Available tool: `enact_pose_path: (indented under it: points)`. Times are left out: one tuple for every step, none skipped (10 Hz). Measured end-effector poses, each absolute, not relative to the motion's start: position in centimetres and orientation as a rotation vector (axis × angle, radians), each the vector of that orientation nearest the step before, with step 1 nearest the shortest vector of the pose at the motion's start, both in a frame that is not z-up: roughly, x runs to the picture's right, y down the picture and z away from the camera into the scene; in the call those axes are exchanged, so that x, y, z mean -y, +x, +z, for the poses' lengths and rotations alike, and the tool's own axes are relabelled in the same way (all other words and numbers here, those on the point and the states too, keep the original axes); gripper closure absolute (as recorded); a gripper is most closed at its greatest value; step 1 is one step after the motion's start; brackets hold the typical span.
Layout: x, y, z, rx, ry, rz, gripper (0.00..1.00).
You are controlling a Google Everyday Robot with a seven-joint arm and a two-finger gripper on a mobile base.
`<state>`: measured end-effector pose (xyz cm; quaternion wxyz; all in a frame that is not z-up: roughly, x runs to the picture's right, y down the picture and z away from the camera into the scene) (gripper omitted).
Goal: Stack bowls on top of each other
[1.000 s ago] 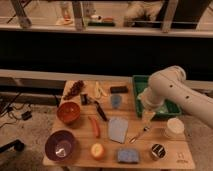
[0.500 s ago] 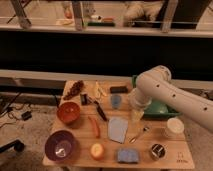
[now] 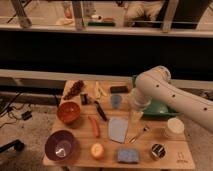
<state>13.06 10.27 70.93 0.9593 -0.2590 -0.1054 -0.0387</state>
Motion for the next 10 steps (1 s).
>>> enact_pose_path:
  points:
    - [-10.3,12.4,70.8,0.229,-0.519,-0.087,0.2]
    - [-10.3,10.5,70.6,0.263,-0.508,-0.103,0.2]
    - [-10.3,9.1,70.4,0.285,-0.5,-0.114,0.2]
    - [-10.2,6.2,70.2,0.322,-0.491,-0.125,0.2]
    - [-10.1,4.0,70.2,0.349,-0.485,-0.132,0.2]
    - [-9.8,0.9,70.1,0.391,-0.474,-0.136,0.2]
    - [-9.6,-0.9,70.1,0.419,-0.468,-0.134,0.2]
    - [-9.3,-3.2,70.1,0.456,-0.459,-0.132,0.2]
    - [-9.0,-5.5,70.3,0.498,-0.45,-0.133,0.2]
    - [-8.6,-8.2,70.4,0.547,-0.44,-0.139,0.2]
